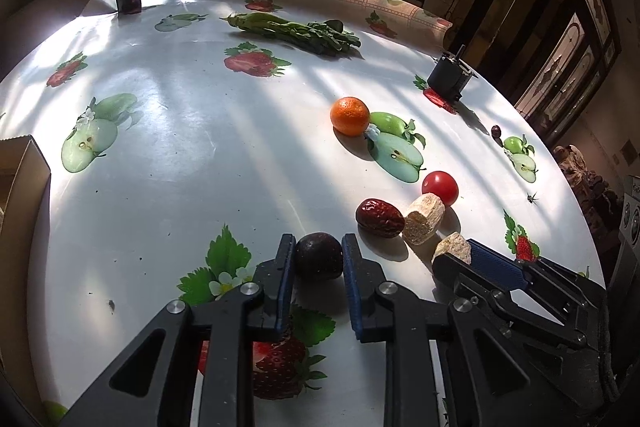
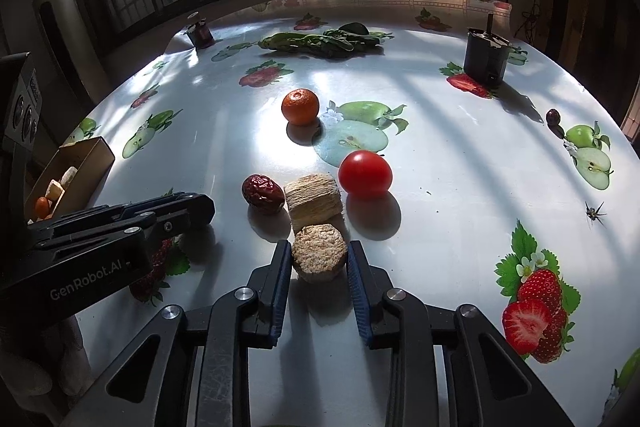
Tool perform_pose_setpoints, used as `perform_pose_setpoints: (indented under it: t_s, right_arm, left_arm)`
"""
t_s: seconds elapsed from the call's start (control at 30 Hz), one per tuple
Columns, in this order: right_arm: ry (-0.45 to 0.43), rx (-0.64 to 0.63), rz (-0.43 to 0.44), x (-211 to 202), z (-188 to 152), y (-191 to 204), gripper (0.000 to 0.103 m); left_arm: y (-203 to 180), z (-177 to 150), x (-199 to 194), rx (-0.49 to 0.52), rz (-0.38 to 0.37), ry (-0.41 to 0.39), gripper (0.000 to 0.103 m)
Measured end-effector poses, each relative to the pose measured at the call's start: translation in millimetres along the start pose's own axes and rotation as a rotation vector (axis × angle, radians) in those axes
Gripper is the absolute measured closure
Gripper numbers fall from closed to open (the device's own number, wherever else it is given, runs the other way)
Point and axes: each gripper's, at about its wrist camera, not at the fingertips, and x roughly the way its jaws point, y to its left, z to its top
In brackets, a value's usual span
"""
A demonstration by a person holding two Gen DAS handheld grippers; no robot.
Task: Organize fruits
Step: 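Grasp the dark plum with left gripper while right grasps a rice cake, then carry the plum and rice cake into the box and open both grippers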
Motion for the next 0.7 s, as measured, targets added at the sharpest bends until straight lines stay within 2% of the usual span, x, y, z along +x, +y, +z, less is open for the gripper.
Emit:
perform_pose_setpoints:
  t_s: [0.2,0.27,0.37,0.57,0.7]
  right_arm:
    - [-0.036,0.029,0.003,-10,-1,-5,0.073]
    - [-0.051,0.043,0.011,-14,0,-7,0.073]
    - [-0.075,0.052,0.003,-20,-1,-8,0.073]
    - [-0.100,0.065,0.005,-28,-3,-7,0.073]
    - [-0.107,0.111,0.055,-41,-6,-3,0.073]
  left_arm:
    - [-5,-2,-21,0.023,0.042,-0.077,0.081]
    - [-6,-7,-38,0.034,0.079,-0.118,0.081]
    - [0,-19,-76,0.016,0.076,-0.171,0.081]
    - [36,-53,-149,-0.080,0.114,-0.242,0.081]
    - [69,-73,-185,-0.117,0.210,-0.275,0.081]
